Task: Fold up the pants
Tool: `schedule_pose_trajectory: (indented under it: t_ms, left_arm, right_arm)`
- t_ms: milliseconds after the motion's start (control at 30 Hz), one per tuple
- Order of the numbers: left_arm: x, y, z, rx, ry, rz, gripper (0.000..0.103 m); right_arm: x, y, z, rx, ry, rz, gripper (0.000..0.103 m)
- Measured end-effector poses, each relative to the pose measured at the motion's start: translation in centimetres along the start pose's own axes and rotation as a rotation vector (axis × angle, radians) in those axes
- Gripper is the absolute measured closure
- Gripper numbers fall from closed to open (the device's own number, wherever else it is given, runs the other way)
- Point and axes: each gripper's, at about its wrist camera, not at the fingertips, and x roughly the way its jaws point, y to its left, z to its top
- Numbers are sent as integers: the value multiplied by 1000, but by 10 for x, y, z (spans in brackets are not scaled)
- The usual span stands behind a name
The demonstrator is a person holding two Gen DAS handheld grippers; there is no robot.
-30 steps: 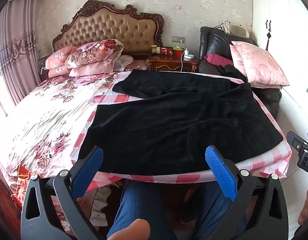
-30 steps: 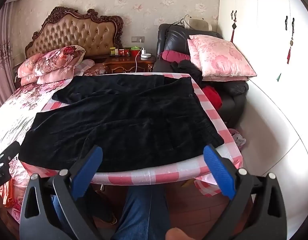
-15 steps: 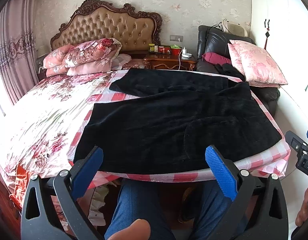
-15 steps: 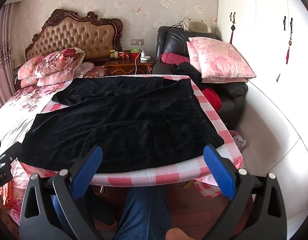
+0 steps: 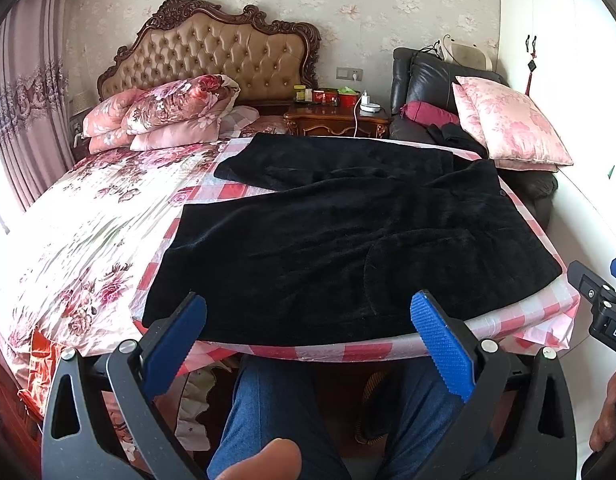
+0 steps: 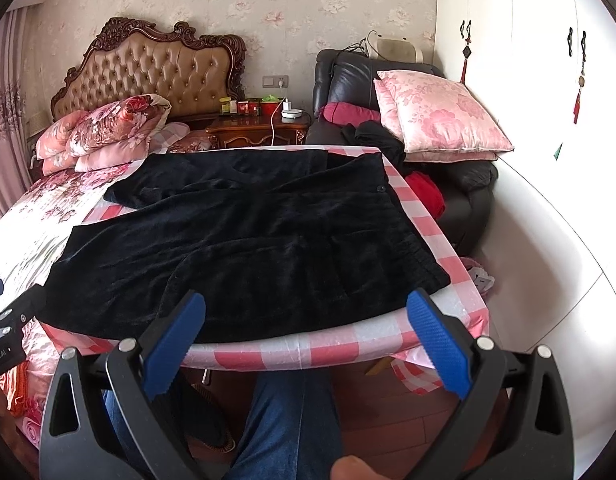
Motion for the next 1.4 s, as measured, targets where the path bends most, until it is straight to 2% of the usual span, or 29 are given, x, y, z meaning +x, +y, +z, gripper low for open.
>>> schedule_pose_trajectory:
  t_ms: [1167, 1300, 1400]
  left_arm:
    - [7, 0, -9, -4, 10, -16, 4]
    - [13, 2, -11, -9, 5, -35, 4]
    - [22, 6, -12, -30, -15, -81, 4]
  right_arm:
    - [3, 1, -4, -1, 8, 3, 2]
    - [9, 4, -9, 0, 21, 5, 2]
    - [20, 2, -12, 8, 40, 25, 2]
